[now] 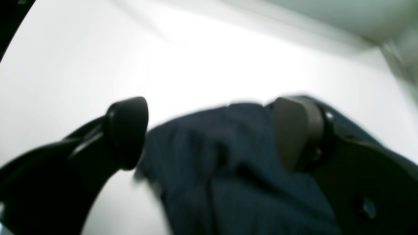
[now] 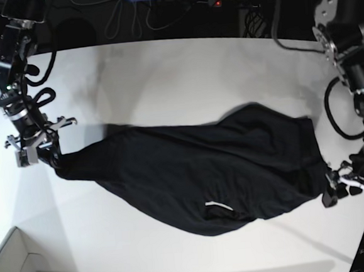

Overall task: Layout the t-shirt on the table in an organized manner, then fold the t-shirt properly
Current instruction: 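Lift the shirt with both grippers and stretch it between them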

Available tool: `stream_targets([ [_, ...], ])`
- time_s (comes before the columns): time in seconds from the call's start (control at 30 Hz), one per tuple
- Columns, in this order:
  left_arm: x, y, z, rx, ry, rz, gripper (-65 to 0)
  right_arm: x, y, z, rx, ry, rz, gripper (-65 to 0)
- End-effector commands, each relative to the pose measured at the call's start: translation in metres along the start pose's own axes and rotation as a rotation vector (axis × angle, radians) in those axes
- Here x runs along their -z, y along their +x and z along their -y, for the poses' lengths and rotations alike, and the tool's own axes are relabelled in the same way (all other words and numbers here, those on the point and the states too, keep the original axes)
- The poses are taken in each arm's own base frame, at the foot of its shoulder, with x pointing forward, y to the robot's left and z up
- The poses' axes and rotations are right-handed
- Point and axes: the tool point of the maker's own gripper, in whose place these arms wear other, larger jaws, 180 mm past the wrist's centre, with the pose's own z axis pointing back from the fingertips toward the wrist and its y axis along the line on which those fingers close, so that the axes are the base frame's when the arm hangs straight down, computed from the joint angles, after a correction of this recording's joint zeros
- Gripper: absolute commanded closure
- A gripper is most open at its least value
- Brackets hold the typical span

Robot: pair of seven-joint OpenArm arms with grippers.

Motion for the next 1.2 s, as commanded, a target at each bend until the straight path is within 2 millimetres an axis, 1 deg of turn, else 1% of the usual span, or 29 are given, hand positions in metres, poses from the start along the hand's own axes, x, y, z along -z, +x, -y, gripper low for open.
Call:
stream_targets([
  [0.0,-0.009,0.013,0.009,0.022,-0.042,0.052,-60.8,0.000,0.020,0.005,-0.010,-0.008,0.065,0.0],
  [0.07,-0.030,-0.016,0.006,-0.009,-0.044,0.035,-61.2,0.001,0.024,0.005,-0.011,-0.008,0.076,0.0],
  [0.13,-0.047,-0.054,0.001,-0.091,-0.035,0.014,-61.2,0.001,0.024,0.005,-0.011,-0.008,0.076,0.0],
  [0.2,-0.060,-0.083,-0.008,-0.166,-0.001,0.001,-61.2,0.001,0.025,0.006,-0.012,-0.009,0.078,0.0],
  [0.27,-0.070,-0.113,-0.012,-0.225,0.025,-0.028,-61.2,0.002,0.025,0.005,-0.011,-0.008,0.078,0.0],
  [0.33,-0.073,-0.134,-0.007,-0.252,0.027,-0.059,-61.2,0.002,0.025,0.005,-0.009,-0.008,0.078,0.0],
  [0.43,-0.069,-0.155,0.002,-0.251,0.034,-0.102,-61.2,0.002,0.025,0.004,-0.008,-0.005,0.078,0.0],
  [0.5,-0.066,-0.167,0.008,-0.237,0.045,-0.135,-61.2,0.005,0.024,-0.006,-0.010,0.020,0.076,0.0],
  [0.6,-0.054,-0.170,0.020,-0.217,0.043,-0.151,-61.2,0.006,0.022,-0.010,-0.010,0.029,0.070,0.0],
  [0.67,-0.051,-0.177,0.027,-0.214,0.040,-0.166,-60.7,0.006,0.021,-0.010,-0.009,0.029,0.070,0.0],
  [0.73,-0.049,-0.179,0.030,-0.215,0.035,-0.169,-57.6,0.006,0.022,-0.010,-0.010,0.029,0.071,0.0],
  [0.8,-0.049,-0.180,0.033,-0.219,0.028,-0.169,-50.0,0.007,0.023,-0.009,-0.013,0.028,0.071,0.0],
  [0.83,-0.049,-0.179,0.033,-0.215,0.026,-0.170,-43.6,0.007,0.022,-0.009,-0.012,0.028,0.070,0.0],
  [0.9,-0.050,-0.179,0.034,-0.214,0.024,-0.169,-26.5,0.007,0.023,-0.008,-0.016,0.027,0.071,0.0],
  [1.0,-0.052,-0.172,0.033,-0.245,0.010,-0.142,0.0,0.007,0.024,-0.007,-0.018,0.025,0.072,0.0],
  [1.03,-0.054,-0.168,0.031,-0.252,0.005,-0.135,0.0,0.007,0.024,-0.006,-0.018,0.023,0.074,0.0],
  [1.1,-0.062,-0.165,0.021,-0.263,-0.004,-0.156,-2.9,0.010,0.031,-0.005,-0.020,0.022,0.089,0.0],
  [1.17,-0.068,-0.152,0.015,-0.303,-0.029,-0.136,0.0,0.011,0.035,-0.003,-0.021,0.018,0.098,0.0],
])
